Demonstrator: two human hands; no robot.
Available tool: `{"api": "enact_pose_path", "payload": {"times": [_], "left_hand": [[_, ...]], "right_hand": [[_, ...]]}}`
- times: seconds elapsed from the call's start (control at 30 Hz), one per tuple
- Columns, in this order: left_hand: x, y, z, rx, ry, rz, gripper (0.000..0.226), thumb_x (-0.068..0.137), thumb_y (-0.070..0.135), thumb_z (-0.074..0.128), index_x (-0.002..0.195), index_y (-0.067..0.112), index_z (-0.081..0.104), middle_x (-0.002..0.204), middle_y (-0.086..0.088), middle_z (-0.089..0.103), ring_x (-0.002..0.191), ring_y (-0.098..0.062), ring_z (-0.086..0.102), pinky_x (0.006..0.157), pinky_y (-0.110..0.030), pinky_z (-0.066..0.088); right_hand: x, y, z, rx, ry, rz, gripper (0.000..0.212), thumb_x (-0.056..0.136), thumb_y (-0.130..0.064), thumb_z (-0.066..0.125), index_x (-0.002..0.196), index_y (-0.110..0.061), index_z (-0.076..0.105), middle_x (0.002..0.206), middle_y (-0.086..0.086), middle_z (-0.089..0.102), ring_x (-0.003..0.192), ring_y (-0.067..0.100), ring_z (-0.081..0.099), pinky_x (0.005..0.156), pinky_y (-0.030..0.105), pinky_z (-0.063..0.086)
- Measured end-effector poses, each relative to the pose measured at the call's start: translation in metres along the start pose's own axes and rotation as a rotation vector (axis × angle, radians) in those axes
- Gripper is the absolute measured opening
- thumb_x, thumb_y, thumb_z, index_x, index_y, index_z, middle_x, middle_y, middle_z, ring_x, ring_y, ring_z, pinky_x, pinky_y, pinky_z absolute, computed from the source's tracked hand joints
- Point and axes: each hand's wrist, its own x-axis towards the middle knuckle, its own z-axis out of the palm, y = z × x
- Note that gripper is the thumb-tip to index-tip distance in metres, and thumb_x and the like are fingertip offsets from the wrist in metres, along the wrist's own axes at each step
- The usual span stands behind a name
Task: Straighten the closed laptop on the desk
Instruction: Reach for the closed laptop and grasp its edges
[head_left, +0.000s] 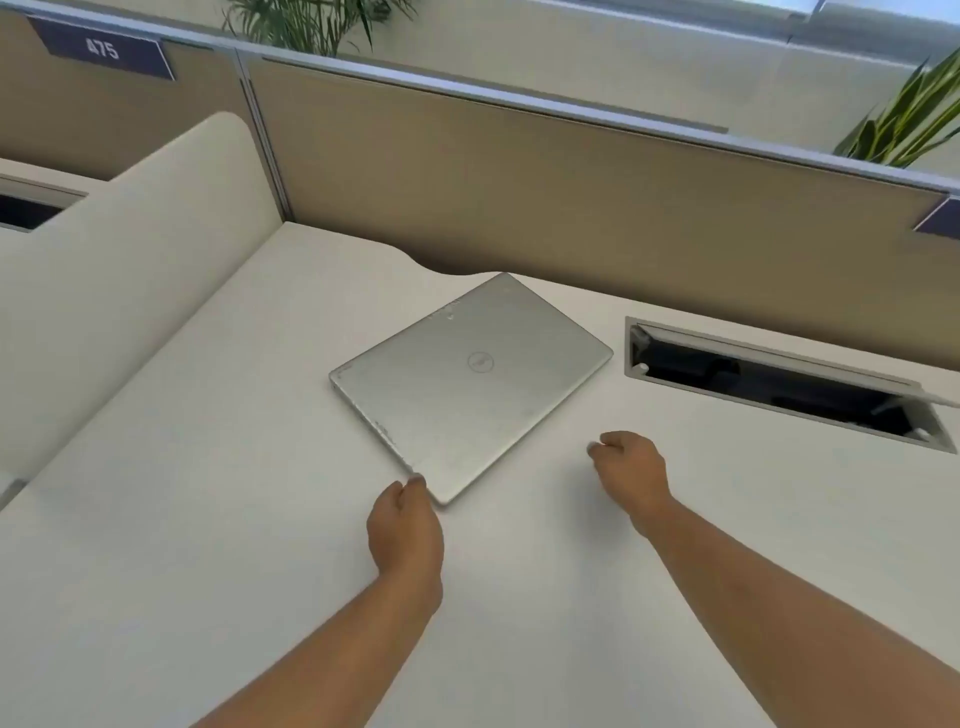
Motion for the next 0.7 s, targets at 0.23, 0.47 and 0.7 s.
{"api": "enact_pose_path", "payload": {"times": [0.23, 0.47, 0.7], "left_hand": [[0.019, 0.018, 0.016, -0.095, 0.082, -0.116, 0.028, 0.080, 0.029, 0.060, 0.066, 0.015, 0.040, 0.068, -0.007, 0.039, 0.060, -0.021, 0.033, 0.054, -0.030, 0.024], [0.029, 0.038, 0.029, -0.183, 0.126, -0.294, 0.031, 0.071, 0.042, 0.060, 0.073, 0.013, 0.051, 0.070, 0.000, 0.046, 0.057, -0.021, 0.038, 0.052, -0.028, 0.031], [0.029, 0.037, 0.039, -0.169, 0.125, -0.294, 0.032, 0.079, 0.037, 0.059, 0.067, 0.014, 0.042, 0.064, 0.000, 0.037, 0.055, -0.021, 0.032, 0.052, -0.028, 0.026]], "right_hand": [[0.019, -0.037, 0.039, 0.393, -0.158, 0.206, 0.013, 0.089, -0.015, 0.061, 0.086, -0.002, 0.064, 0.089, 0.014, 0.069, 0.080, 0.026, 0.068, 0.088, 0.043, 0.056], [0.036, -0.048, 0.067, 0.518, -0.128, 0.368, 0.023, 0.083, -0.023, 0.074, 0.092, -0.005, 0.064, 0.088, 0.012, 0.066, 0.077, 0.024, 0.068, 0.064, 0.032, 0.059], [0.045, -0.054, 0.068, 0.648, -0.296, 0.414, 0.020, 0.085, -0.020, 0.074, 0.098, -0.010, 0.064, 0.090, 0.011, 0.073, 0.074, 0.024, 0.075, 0.056, 0.036, 0.061]]}}
